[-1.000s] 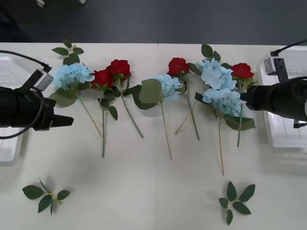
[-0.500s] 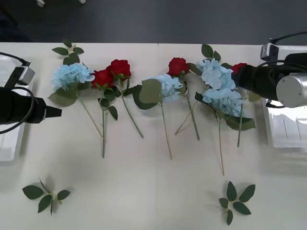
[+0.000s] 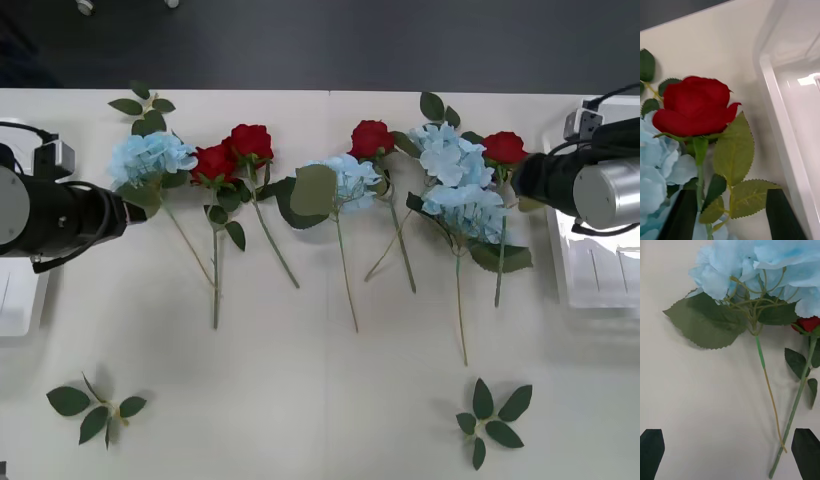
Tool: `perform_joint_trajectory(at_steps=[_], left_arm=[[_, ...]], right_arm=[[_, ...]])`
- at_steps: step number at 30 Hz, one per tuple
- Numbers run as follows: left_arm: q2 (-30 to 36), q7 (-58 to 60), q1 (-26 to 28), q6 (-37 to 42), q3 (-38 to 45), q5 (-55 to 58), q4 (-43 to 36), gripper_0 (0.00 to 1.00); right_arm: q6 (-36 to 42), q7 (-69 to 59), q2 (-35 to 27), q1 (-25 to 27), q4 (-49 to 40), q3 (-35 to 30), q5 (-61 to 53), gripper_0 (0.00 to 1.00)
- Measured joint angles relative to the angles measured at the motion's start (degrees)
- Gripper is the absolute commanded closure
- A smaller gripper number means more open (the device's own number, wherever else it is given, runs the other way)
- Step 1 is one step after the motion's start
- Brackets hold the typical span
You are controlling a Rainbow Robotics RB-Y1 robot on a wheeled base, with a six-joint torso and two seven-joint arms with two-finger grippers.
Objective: Put the red flowers into the right box and the blue flowers into the left box
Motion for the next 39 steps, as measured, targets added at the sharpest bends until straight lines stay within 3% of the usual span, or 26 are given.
perform_joint_trajectory(at_steps=[2,5,16,26,33,36,37,39], left_arm=[[-1.7,0.2,0.0,-0.5,0.0,-2.7,0.0,0.0],[-4.4,1.8,-0.4,-1.0,0.0,-6.5,0.3,0.0],[-6.0,6.9,-6.7,-6.5,-5.9,-13.2,12.2,0.0],[-6.0,11.7,-10.8,-11.6,-7.5,-14.3,21.5,0.0],[-6.1,11.7,-11.4,-14.8,-7.5,-14.3,25.6,0.0],[-6.1,11.7,-11.4,-14.9,-8.4,-14.3,26.6,0.0],[-6.1,11.7,-11.4,-15.3,-9.0,-14.3,26.9,0.0],[-6.1,11.7,-11.4,-16.6,-10.2,-14.3,27.7,0.0]], right_arm=[[-0.5,0.0,-0.7,0.0,1.6,1.1,-0.3,0.09],[-3.3,0.0,-2.8,0.0,3.0,4.4,-0.8,0.01],[-7.2,0.0,-5.5,-0.1,5.9,4.8,-11.8,0.0],[-7.4,0.0,-5.5,-4.1,13.0,9.8,-12.0,0.0],[-7.4,0.3,-3.7,-5.5,14.7,8.6,-12.3,0.01],[-7.4,1.2,-3.0,-5.6,14.7,8.2,-12.3,0.44],[-7.4,1.8,-3.0,-5.6,14.7,8.4,-12.3,0.54],[-7.4,2.0,-3.0,-5.6,14.8,9.1,-12.3,0.88]])
